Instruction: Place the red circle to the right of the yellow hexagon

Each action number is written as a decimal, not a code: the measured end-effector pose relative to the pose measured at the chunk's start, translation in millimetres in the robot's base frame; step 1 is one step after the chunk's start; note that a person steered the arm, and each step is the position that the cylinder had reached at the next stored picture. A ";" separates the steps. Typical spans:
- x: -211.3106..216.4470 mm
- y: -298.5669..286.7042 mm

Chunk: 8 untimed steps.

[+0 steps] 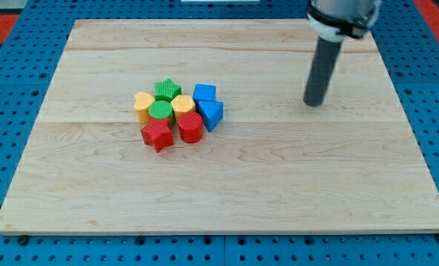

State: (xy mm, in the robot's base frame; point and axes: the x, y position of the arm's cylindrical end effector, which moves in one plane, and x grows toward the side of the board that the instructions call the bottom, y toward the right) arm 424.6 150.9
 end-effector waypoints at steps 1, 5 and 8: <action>39.1 -2.5; 70.7 -61.7; 66.2 -188.5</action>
State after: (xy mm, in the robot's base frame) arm 490.8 -37.6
